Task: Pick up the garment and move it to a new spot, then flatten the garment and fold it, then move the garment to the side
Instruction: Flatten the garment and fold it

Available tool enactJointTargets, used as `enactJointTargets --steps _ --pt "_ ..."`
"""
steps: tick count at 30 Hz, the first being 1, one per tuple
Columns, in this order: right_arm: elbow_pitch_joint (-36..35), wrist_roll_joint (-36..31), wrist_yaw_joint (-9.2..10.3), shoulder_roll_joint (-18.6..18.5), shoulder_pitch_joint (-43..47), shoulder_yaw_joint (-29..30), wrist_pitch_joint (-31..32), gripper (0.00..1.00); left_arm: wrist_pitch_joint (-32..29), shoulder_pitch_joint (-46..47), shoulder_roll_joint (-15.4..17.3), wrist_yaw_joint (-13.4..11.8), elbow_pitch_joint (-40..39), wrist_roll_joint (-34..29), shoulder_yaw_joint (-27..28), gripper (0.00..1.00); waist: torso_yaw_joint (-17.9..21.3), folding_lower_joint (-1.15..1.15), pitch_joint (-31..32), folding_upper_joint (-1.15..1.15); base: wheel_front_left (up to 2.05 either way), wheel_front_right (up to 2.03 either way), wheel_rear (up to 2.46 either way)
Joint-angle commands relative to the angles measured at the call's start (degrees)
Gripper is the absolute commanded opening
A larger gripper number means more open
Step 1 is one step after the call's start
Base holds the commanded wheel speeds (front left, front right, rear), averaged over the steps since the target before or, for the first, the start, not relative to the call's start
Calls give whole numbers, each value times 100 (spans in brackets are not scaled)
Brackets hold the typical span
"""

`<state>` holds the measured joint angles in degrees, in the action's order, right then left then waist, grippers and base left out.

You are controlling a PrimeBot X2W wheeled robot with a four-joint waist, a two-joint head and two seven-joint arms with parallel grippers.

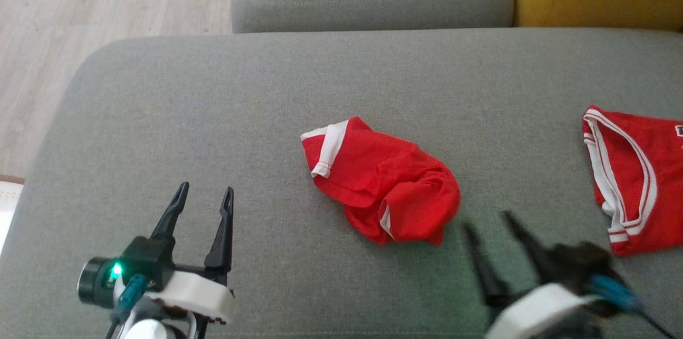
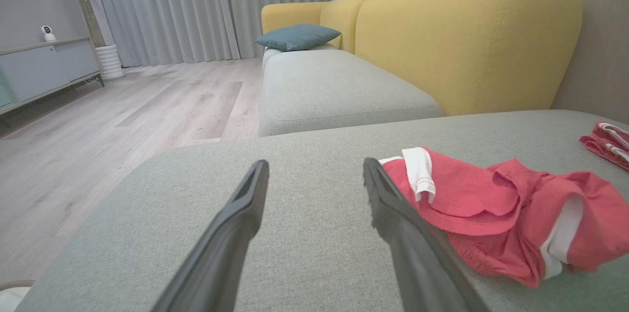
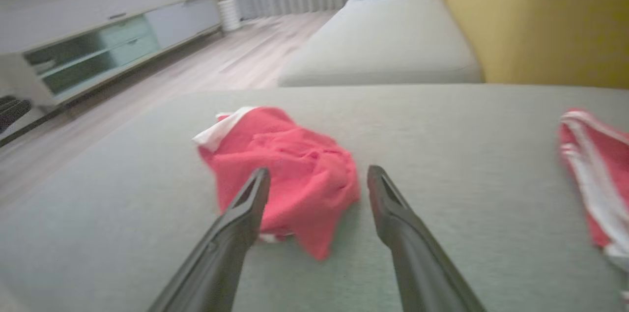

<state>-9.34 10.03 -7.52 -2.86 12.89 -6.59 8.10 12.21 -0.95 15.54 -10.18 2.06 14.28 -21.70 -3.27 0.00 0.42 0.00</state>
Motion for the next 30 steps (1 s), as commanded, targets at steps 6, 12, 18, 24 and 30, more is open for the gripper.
enactJointTargets --steps 6,12,18,24,30 --pt "345 -188 3 -294 -1614 -1765 1069 100 115 729 16 -12 -261 -58 162 100 -86 0 -594 0 0 0 0" --pt "724 -607 3 -480 -2234 -2169 1758 100 170 937 -77 28 -188 -65 108 100 -186 0 -813 0 0 0 0" --pt "842 -821 3 -614 -2560 -2225 2158 0 222 1073 -133 55 -117 -66 100 100 -244 0 -977 0 0 0 0" --pt "607 -637 3 -339 -2313 -1115 1767 0 251 1116 -148 56 -80 -66 128 100 -236 0 -1020 0 0 0 0" --pt "694 -148 3 -21 -1911 568 1211 0 264 1140 -162 63 -71 -70 131 100 -165 0 -1010 0 0 0 0"
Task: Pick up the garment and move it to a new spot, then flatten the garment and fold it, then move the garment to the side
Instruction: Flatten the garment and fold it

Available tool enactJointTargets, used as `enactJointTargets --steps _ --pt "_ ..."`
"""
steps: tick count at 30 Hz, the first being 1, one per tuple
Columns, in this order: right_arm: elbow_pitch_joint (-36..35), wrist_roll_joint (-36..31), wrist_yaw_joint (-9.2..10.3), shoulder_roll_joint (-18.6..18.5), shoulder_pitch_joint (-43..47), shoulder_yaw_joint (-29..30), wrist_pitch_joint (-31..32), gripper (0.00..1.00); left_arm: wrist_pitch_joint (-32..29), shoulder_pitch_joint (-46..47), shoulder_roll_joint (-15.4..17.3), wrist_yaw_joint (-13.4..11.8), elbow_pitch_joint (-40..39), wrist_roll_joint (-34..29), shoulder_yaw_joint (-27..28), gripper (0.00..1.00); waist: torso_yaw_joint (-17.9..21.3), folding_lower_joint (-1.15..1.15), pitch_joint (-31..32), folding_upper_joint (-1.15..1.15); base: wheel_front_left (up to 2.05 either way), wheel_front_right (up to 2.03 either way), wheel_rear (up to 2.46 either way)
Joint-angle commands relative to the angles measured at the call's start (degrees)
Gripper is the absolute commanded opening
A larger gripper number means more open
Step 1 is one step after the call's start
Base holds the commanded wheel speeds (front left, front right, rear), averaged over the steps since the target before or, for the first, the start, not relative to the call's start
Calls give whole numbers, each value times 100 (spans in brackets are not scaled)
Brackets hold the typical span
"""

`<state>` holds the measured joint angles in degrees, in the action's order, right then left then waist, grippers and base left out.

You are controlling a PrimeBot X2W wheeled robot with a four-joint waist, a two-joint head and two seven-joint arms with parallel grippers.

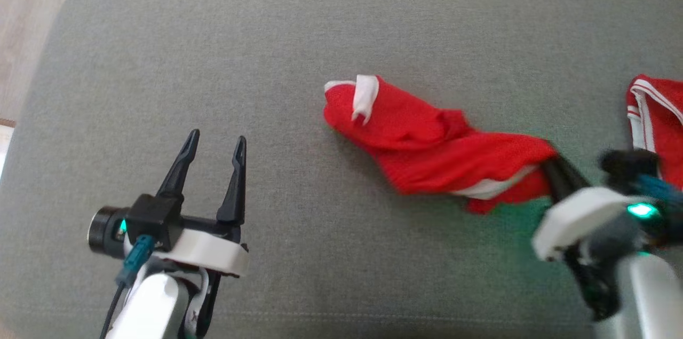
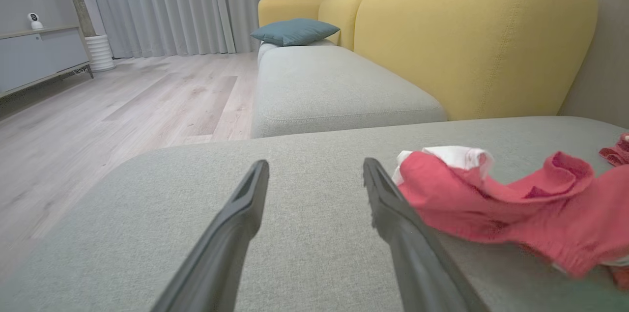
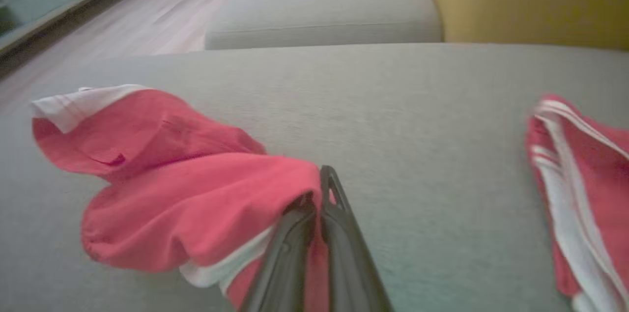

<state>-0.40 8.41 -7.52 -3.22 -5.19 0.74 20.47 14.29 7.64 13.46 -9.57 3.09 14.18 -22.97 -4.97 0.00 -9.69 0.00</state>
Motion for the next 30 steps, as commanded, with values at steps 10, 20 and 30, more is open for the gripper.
enactJointTargets --steps 10,20,30 --pt "975 1746 3 33 166 448 -1314 100 64 268 74 -4 -169 -60 255 100 146 0 -4 0 0 0 0" --pt "-657 84 3 1 737 -232 -2288 100 66 72 128 -194 -243 -35 358 100 315 0 168 0 0 0 0" --pt "-1282 -49 3 10 1390 -428 -2166 100 38 -285 162 -340 -365 -19 340 100 335 0 475 0 0 0 0"
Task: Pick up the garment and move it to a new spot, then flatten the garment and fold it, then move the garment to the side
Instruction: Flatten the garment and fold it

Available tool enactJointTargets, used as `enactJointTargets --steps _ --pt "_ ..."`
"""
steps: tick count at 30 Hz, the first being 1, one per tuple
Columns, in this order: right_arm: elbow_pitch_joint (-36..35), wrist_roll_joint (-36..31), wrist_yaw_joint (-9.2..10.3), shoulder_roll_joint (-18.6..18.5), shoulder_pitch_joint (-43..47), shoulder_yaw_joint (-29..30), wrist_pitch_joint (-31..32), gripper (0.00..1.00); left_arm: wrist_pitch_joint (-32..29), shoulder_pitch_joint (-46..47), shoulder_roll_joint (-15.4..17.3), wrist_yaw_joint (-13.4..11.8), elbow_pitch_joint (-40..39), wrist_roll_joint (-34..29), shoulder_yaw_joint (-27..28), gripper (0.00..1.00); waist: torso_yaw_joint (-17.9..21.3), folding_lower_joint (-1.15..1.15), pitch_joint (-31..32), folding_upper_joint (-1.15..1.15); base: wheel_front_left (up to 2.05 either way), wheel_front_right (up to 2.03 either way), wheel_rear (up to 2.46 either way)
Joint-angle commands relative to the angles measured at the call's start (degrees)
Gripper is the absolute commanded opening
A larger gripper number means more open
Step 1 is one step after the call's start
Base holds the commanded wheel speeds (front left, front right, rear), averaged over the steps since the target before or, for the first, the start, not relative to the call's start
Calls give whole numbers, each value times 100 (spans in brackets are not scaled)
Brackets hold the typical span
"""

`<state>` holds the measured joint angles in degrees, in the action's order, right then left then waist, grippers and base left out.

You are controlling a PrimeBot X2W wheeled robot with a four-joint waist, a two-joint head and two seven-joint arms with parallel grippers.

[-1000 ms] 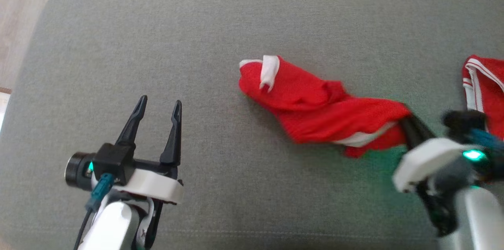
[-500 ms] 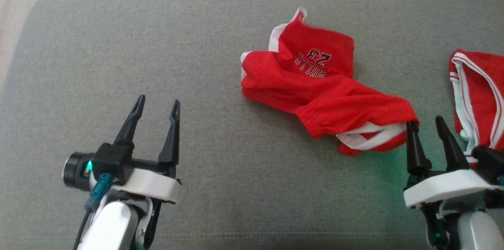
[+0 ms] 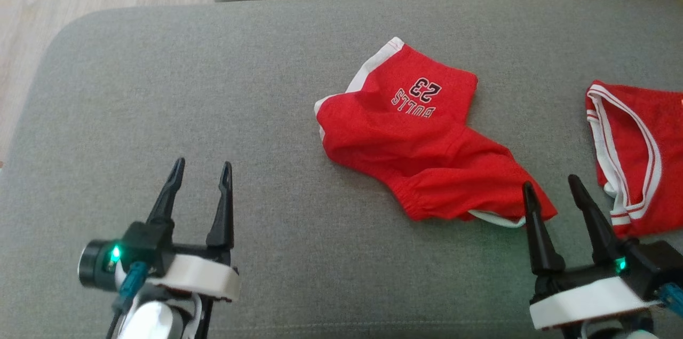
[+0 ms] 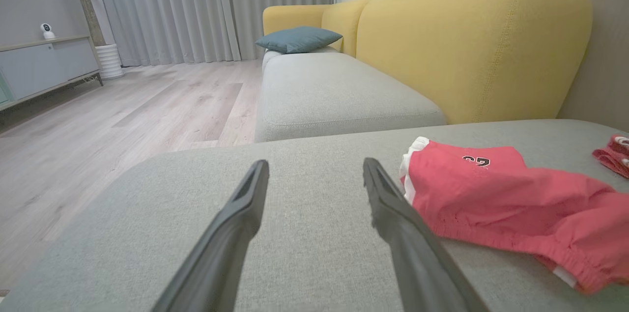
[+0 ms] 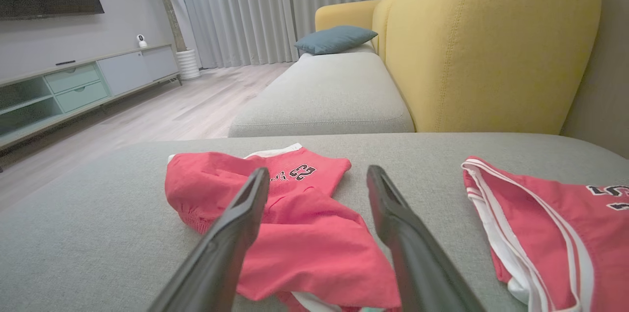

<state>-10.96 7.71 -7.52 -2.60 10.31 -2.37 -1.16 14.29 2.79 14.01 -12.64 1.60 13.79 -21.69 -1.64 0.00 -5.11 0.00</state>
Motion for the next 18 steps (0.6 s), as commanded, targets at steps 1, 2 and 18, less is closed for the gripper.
enactJointTargets --steps 1,2,18 --pt "-246 42 3 -49 -128 -111 2 100 27 161 112 -48 -231 23 208 100 4 0 29 0 0 0 0" --pt "-261 74 3 -45 -106 -108 0 100 15 127 118 -58 -241 27 204 100 6 0 43 0 0 0 0" --pt "-285 197 3 -29 -41 -81 38 100 -29 8 179 -118 -333 70 158 100 20 0 98 0 0 0 0"
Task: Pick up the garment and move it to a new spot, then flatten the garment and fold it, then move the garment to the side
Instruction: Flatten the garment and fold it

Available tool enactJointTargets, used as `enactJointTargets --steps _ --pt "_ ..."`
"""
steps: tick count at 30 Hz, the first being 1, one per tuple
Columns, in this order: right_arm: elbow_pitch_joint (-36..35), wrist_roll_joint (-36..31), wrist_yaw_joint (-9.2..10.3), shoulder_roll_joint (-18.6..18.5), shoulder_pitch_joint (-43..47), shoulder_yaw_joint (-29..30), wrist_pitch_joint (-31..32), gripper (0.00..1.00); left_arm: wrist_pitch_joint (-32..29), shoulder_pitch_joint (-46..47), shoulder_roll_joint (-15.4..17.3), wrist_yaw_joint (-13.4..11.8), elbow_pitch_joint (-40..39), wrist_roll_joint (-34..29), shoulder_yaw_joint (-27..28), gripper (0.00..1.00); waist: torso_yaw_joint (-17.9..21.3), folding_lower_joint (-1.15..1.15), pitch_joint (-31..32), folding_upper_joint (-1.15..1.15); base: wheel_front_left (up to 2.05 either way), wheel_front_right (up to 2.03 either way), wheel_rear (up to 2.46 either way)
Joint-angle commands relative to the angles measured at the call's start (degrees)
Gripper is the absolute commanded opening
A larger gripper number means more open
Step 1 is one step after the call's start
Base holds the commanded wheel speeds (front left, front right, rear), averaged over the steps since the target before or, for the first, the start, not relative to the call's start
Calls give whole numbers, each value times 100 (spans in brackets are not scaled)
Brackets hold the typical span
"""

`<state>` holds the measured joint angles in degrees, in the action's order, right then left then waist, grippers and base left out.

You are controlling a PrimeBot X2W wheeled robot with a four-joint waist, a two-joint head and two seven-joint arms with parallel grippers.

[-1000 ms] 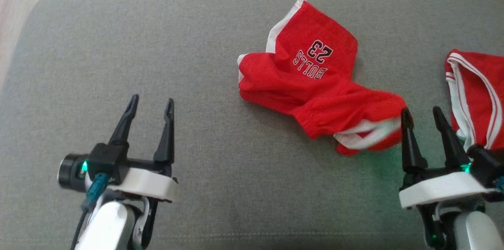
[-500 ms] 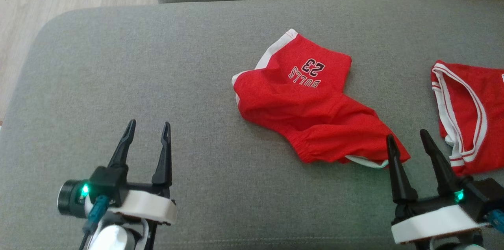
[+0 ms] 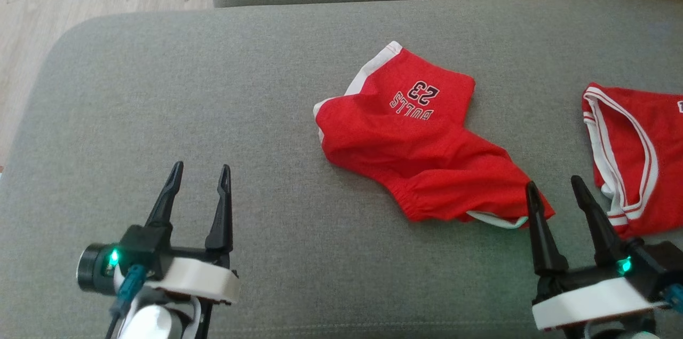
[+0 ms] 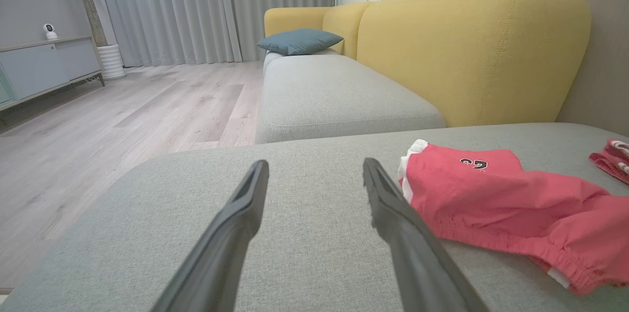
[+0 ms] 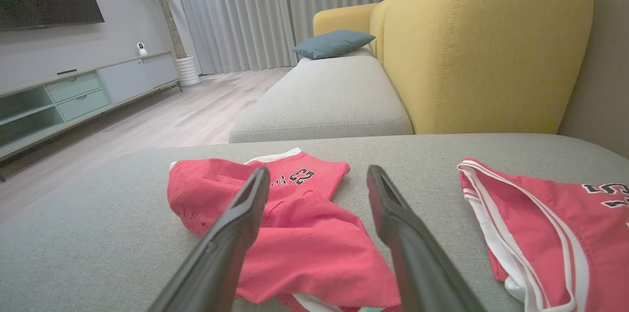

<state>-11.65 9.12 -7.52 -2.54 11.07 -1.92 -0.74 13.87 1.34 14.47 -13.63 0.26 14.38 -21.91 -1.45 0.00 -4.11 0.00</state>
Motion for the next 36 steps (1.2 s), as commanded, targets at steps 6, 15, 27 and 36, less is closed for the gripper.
enactJointTargets --steps 6,15,27,36 --pt "-223 88 3 -34 -127 -134 -18 100 8 187 142 -14 -237 10 137 100 9 0 -49 0 0 0 0" --pt "-257 49 3 -34 -320 -192 9 100 -621 974 -354 770 -28 -58 -982 100 89 0 -500 0 0 0 0" --pt "-173 120 3 -34 -680 -320 -64 100 -1450 1822 -1101 1459 1336 722 -1793 100 635 0 -1178 0 0 0 0" --pt "-71 209 3 -34 -795 -355 -169 100 -1376 2140 -1154 1633 1950 1323 -1963 100 855 0 -1366 0 0 0 0"
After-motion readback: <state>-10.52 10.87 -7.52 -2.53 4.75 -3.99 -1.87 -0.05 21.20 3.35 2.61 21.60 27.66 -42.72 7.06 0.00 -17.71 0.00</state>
